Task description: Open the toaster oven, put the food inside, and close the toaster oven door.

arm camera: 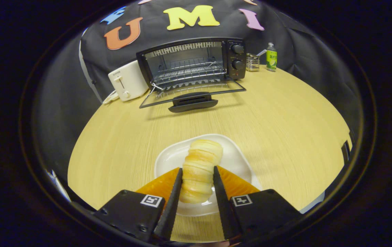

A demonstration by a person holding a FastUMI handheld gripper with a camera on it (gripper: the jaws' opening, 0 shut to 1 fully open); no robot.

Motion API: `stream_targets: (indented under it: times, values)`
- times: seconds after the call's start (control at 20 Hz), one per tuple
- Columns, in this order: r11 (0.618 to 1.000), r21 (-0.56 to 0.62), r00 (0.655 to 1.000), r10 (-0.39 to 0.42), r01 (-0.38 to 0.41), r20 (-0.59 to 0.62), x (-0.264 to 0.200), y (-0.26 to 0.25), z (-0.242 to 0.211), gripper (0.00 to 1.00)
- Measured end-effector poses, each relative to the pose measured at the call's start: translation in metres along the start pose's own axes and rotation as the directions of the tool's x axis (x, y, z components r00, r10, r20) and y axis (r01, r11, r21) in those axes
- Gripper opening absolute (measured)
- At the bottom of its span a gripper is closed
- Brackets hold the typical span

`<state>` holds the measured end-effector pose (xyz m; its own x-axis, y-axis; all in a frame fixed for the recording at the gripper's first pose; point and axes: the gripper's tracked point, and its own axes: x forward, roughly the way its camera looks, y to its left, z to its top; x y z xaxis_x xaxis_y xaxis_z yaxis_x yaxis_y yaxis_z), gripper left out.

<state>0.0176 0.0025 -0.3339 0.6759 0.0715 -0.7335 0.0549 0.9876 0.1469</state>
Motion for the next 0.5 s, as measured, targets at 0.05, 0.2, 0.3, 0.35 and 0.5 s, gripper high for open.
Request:
stream_targets:
  times: [0.05,0.2,0.3,0.35,0.5]
  values:
    - [1.000,0.003,1.000,0.004,-0.004,0.010,-0.002,0.001,0.003,0.56]
    - [1.000,0.018,0.998,0.023,-0.024,0.054,-0.012,0.004,0.016,0.48]
    - [0.998,0.039,0.996,0.044,-0.047,0.080,-0.021,0.008,0.028,0.45]
    - [0.997,0.043,0.994,0.052,-0.056,0.094,-0.023,0.009,0.037,0.44]
    - [0.993,0.065,0.986,0.084,-0.094,0.142,-0.031,0.016,0.067,0.43]
